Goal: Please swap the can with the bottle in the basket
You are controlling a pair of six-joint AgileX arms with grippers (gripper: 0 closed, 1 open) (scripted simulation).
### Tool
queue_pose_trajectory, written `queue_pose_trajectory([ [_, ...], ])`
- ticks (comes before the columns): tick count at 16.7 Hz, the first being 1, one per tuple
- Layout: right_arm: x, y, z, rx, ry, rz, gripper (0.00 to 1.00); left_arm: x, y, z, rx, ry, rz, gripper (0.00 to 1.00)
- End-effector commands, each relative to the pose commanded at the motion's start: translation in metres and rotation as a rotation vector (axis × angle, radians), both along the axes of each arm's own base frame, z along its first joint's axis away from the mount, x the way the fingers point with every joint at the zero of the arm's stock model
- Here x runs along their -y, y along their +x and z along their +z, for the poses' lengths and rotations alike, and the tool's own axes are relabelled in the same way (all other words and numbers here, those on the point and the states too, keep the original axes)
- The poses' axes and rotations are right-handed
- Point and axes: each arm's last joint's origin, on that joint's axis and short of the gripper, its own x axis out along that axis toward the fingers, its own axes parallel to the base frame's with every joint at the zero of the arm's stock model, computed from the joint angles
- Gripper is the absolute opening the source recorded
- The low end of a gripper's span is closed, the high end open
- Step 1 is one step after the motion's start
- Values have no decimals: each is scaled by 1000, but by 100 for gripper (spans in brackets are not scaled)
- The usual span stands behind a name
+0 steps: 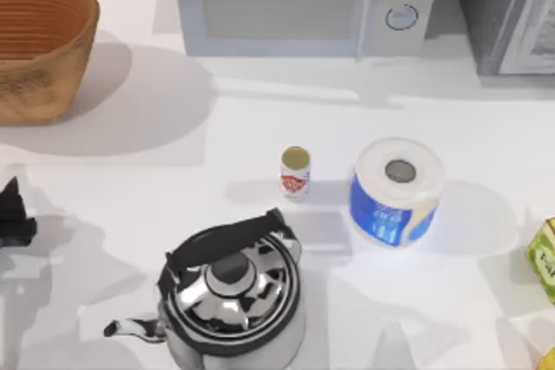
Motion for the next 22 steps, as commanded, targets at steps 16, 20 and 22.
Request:
queue_pose_trajectory([
  [16,0,0,0,0,0,0,100,0,0,0,0,0,0,0],
  [20,0,0,0,0,0,0,100,-8,5,6,13,14,37,0],
  [22,0,0,0,0,0,0,100,-24,14,18,31,34,112,0],
])
